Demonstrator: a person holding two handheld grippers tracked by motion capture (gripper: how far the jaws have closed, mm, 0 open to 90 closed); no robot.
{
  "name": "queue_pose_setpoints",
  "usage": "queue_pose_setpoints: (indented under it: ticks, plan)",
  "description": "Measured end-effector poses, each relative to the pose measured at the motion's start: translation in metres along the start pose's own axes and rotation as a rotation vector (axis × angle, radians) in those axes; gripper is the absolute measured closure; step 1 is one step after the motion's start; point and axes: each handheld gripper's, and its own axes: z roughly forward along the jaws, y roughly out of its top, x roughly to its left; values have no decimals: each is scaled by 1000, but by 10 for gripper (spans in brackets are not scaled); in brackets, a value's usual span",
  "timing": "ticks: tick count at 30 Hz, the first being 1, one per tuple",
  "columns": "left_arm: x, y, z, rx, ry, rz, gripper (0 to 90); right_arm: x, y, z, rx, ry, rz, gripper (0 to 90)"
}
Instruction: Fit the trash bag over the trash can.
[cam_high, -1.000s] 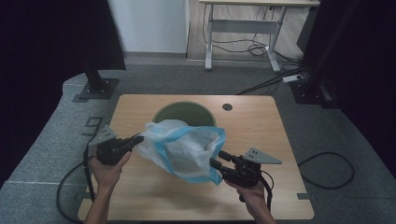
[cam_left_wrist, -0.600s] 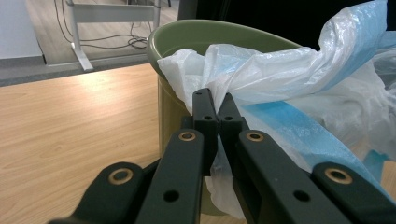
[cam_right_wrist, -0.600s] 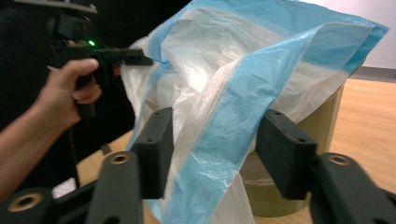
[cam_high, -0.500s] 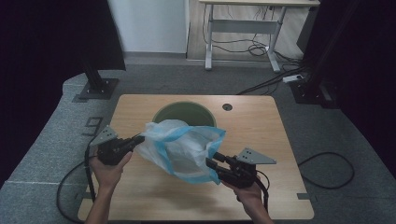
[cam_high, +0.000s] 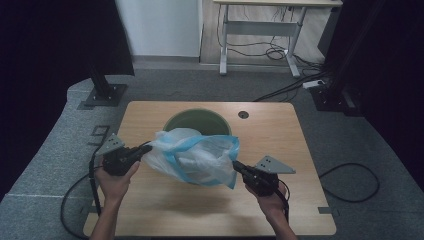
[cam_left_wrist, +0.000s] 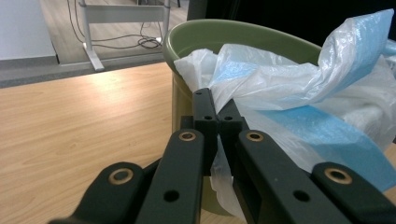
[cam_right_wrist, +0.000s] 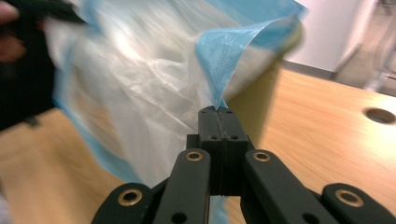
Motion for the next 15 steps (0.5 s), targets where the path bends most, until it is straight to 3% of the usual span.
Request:
queue_pose_setpoints:
  ticks: [5,9,12,14,15]
  plan:
    - [3,-3,1,7,4,-10,900,-19,-21,9,52,-56,17,893]
    - [4,-2,2,9,9,-10,900,-36,-39,16,82,-70,87,893]
    - [4,-2,2,7,7,-11,900,-41,-45,14,54,-47,122,891]
    - [4,-2,2,6,3,-11,900,-41,-42,7,13,-45,121,875]
    - [3,-2,2,5,1,-11,900,-40,-39,3,-1,-47,117,775]
